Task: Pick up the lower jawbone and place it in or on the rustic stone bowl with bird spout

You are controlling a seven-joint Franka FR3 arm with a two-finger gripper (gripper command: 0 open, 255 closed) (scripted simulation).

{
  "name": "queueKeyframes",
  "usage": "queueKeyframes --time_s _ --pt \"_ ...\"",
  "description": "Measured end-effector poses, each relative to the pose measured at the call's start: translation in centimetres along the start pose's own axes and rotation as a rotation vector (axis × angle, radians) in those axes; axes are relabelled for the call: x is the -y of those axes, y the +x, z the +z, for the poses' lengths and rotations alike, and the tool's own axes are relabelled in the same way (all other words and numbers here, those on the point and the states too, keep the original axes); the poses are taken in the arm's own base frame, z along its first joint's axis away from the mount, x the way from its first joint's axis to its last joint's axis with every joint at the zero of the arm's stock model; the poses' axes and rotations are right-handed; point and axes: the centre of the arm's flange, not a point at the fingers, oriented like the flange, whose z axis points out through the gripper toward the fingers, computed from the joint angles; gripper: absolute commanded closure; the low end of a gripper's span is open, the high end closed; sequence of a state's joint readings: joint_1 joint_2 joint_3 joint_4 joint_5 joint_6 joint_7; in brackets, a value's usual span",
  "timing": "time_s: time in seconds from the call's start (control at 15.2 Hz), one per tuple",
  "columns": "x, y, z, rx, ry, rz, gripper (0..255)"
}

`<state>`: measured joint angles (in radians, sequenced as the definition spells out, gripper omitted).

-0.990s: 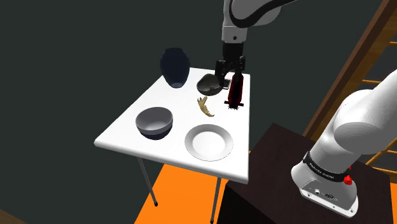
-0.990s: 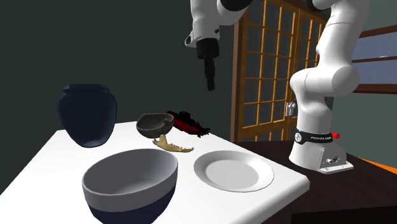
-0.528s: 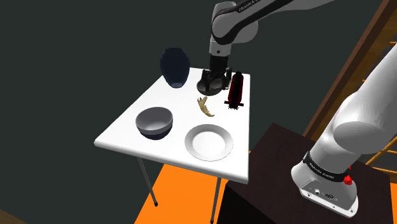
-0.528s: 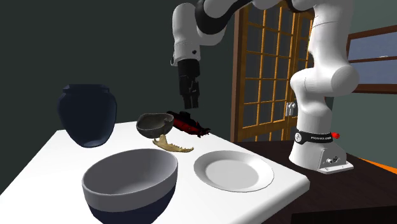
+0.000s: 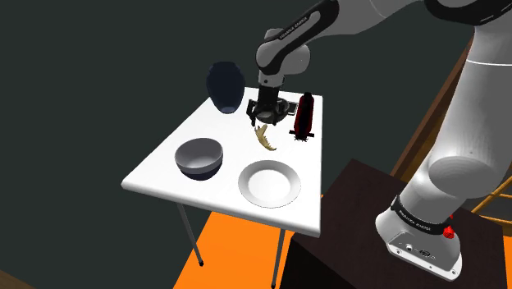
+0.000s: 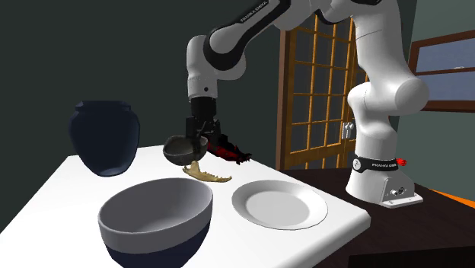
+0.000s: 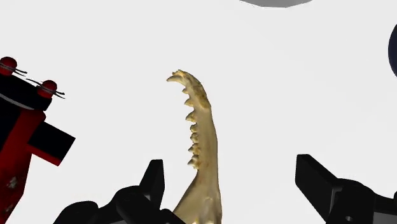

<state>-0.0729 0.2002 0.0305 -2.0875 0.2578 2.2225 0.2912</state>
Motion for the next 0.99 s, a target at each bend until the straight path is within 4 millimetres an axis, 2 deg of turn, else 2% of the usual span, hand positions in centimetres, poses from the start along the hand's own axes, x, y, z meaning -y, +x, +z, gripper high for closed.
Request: queueKeyframes --time_s 0.13,0.53,0.92,0.99 --pt "0.2 0.7 0.9 0.000 0.006 0.012 0" --pt "0.2 1.0 4.2 0.000 0.008 0.016 0" --pt "0.3 0.9 4.7 -0.001 0.008 0.016 0" --pt "0.3 0.9 4.7 -0.001 0.008 0.017 255"
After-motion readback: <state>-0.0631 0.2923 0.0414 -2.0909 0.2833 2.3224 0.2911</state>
